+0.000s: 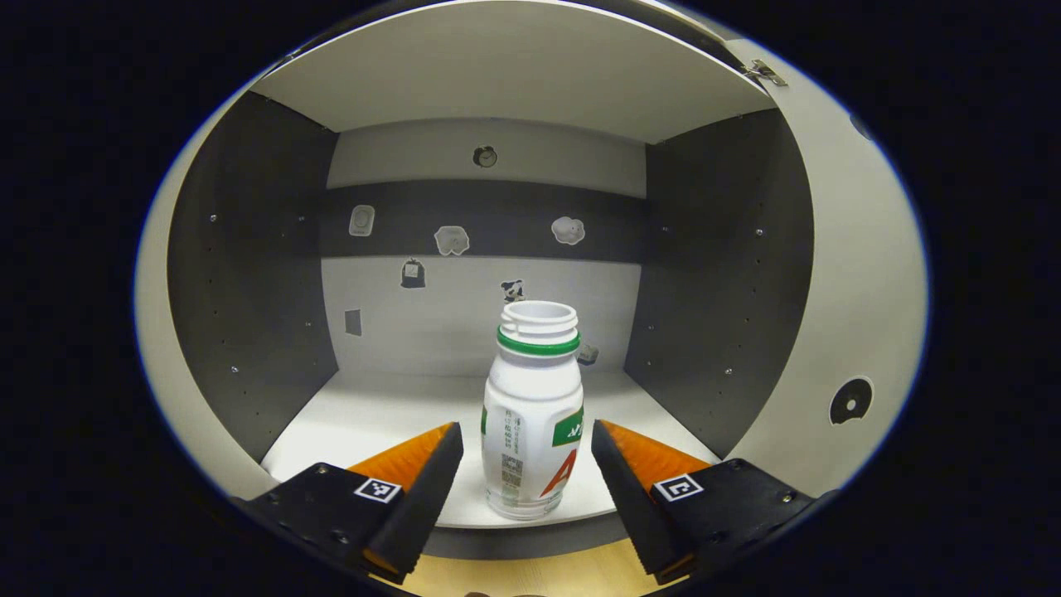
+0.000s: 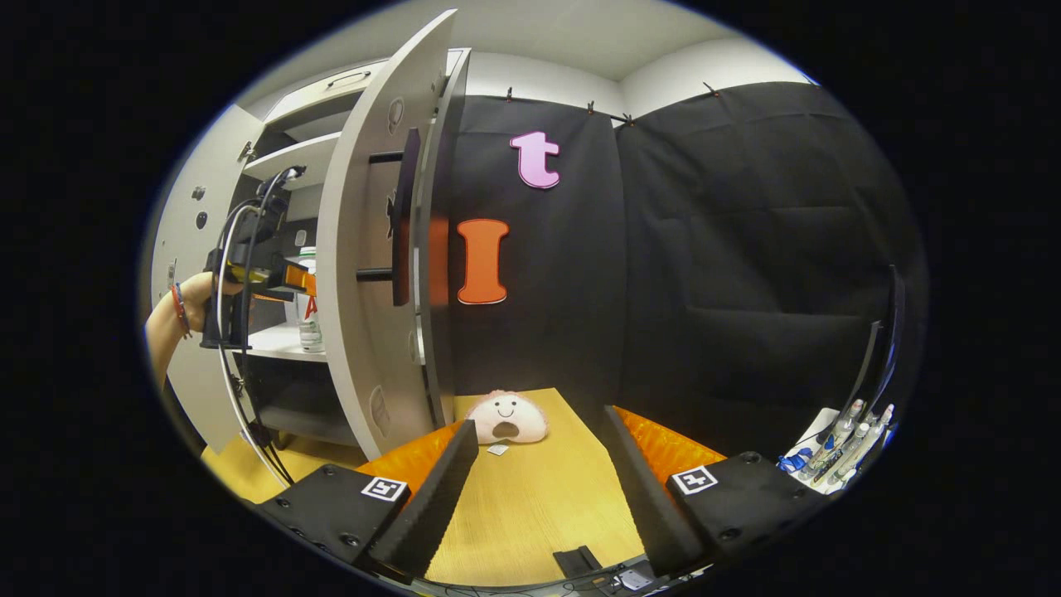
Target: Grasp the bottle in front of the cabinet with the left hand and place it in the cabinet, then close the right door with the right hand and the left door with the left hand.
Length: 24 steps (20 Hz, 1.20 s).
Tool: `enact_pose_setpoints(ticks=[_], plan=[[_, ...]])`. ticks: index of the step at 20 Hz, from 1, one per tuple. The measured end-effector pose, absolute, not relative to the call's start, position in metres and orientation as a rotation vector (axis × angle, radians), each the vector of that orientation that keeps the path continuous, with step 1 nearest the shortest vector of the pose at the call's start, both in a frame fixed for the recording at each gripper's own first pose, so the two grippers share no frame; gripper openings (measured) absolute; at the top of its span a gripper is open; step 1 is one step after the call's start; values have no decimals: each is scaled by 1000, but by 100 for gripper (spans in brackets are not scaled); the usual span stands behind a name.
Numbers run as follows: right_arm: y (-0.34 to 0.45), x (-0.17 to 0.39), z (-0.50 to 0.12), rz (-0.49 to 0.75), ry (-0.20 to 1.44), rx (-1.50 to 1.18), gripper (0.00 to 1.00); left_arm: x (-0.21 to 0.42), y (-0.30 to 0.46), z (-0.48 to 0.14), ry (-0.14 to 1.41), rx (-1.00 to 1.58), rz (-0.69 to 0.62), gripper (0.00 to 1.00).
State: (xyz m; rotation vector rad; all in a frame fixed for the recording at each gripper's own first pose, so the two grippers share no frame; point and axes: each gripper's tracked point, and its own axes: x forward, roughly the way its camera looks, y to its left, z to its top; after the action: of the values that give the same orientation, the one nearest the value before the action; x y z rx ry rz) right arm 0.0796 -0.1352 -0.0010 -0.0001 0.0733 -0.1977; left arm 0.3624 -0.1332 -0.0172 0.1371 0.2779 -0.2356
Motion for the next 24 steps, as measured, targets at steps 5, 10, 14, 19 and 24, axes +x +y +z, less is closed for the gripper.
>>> enact_pose_setpoints(ticks=[5,10,14,19,24], plan=[[-122,86,-5,-173,81,2,100,305,-119,3,223,95,-256,95],[-101,85,-4,-142,78,-4,100,238,-90,25,182,56,-248,95],[-85,79,-5,-115,70,-4,99,185,-60,28,168,39,-211,95],[-85,79,-2,-117,48,-21,100,126,-25,28,139,56,-182,95],[-85,102,-2,-99,31,-36,100,84,16,22,130,16,-129,95]])
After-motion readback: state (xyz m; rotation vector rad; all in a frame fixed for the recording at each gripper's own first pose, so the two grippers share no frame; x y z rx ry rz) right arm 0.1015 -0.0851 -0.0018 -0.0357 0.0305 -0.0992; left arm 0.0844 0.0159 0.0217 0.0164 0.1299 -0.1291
